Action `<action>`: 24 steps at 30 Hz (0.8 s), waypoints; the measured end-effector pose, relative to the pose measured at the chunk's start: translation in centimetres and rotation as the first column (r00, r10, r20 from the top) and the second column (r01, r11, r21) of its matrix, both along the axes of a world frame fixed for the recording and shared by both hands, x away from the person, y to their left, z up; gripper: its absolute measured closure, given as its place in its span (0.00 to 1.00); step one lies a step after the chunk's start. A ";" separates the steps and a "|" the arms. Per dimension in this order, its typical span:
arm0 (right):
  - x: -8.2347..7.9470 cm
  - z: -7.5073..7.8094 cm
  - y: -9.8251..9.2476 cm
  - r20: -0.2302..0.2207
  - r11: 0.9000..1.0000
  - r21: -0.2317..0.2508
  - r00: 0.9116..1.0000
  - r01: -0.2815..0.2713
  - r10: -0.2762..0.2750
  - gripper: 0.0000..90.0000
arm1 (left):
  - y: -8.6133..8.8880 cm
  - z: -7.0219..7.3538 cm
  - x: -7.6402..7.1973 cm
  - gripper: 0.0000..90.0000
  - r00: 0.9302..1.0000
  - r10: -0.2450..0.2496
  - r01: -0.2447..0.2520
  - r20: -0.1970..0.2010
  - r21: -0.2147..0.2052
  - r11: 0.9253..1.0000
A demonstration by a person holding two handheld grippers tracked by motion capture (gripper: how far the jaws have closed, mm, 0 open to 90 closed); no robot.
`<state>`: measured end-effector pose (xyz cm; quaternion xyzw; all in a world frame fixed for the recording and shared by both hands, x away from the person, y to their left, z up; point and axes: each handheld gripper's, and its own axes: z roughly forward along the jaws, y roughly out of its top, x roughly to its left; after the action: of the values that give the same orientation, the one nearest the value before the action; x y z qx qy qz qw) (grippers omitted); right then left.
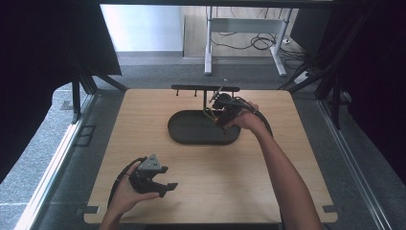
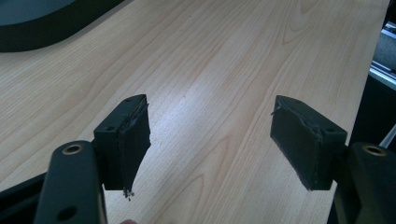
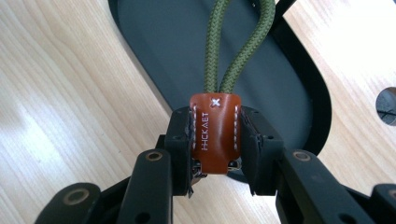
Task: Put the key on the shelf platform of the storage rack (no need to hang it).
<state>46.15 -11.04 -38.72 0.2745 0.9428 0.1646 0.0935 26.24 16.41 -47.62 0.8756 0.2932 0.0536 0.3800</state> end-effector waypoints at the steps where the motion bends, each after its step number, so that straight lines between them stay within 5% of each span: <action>1: 0.2 0.1 0.1 0.003 1.000 0.002 1.000 -0.002 0.002 0.74 | 0.0 0.0 0.0 0.32 1.000 -0.002 0.002 0.000 0.001 1.000; 24: 2.8 -1.1 0.4 0.034 0.999 0.034 0.999 0.038 -0.039 0.74 | -0.4 -0.3 0.0 0.32 1.000 -0.014 0.014 -0.011 0.011 1.000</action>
<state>48.94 -10.69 -39.87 0.2910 0.9327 0.1831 0.1087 26.28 16.00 -47.89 0.8801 0.2887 0.0479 0.3739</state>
